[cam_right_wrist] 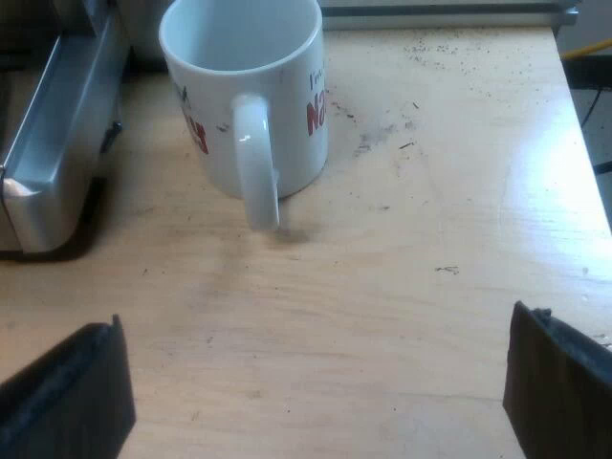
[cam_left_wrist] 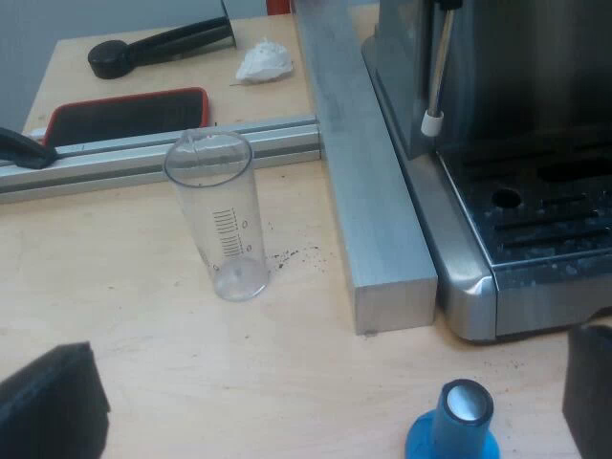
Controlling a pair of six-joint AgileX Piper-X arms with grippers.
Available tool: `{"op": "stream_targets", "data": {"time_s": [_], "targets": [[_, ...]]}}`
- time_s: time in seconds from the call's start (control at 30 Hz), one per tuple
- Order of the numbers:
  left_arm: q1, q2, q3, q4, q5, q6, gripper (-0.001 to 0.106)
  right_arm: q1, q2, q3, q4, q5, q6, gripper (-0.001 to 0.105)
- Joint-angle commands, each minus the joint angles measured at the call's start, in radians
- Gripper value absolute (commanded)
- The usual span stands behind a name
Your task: Grind coffee beans and then tamp
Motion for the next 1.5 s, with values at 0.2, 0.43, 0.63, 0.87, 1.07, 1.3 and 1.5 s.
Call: {"op": "stream_targets", "data": {"time_s": [0.2,0.43,0.63,0.87,1.07,1.3,1.5], "targets": [[-0.005,-0.136,-0.003,-0.012,-0.001,-0.002,0.105,-0.001,-0.045,-0.005,-0.009,-0.003,-0.005,0.081],[-0.005,-0.094,-0.011,-0.004,0.046,-0.011,0.083,0.002,0.013,-0.056,0.029,-0.014,-0.005,0.081],[-0.005,-0.065,-0.048,-0.043,0.165,-0.018,0.072,0.044,0.114,-0.161,0.056,-0.053,0.008,0.081],[-0.084,-0.026,-0.088,-0.061,0.259,-0.058,0.081,0.183,0.233,-0.276,0.132,-0.053,-0.032,0.081],[-0.199,0.051,-0.108,-0.072,0.352,-0.058,0.081,0.295,0.324,-0.332,0.137,-0.140,-0.040,0.081],[-0.345,0.159,-0.108,-0.158,0.462,-0.050,0.081,0.424,0.387,-0.343,0.135,-0.253,-0.057,0.081],[-0.478,0.257,-0.102,-0.239,0.571,0.010,0.081,0.516,0.394,-0.343,0.096,-0.248,-0.050,0.081]]}}
